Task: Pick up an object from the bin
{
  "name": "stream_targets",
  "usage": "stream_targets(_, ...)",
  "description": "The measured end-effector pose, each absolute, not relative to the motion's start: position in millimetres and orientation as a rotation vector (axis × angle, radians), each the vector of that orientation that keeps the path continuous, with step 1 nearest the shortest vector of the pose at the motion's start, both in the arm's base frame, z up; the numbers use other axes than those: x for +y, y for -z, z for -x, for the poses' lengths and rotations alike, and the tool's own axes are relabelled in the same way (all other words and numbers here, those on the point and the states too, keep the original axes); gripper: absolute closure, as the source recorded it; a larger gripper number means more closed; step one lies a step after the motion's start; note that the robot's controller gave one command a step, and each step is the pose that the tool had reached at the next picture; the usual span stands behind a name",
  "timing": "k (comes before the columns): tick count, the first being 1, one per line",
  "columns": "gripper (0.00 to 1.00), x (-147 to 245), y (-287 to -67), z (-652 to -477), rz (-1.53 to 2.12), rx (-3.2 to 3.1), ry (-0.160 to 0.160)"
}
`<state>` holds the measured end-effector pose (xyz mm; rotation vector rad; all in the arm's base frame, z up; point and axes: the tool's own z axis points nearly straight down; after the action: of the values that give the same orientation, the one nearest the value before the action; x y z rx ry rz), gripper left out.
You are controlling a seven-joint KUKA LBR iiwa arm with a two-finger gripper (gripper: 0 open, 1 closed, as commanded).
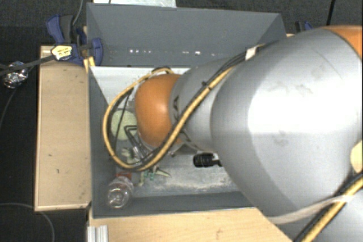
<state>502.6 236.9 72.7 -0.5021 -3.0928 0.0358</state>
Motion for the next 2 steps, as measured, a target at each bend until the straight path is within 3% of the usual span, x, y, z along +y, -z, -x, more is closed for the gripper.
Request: stream_targets(2, 1.0, 235.8, -78.2, -501.5, 0.504, -3.092, -0.038)
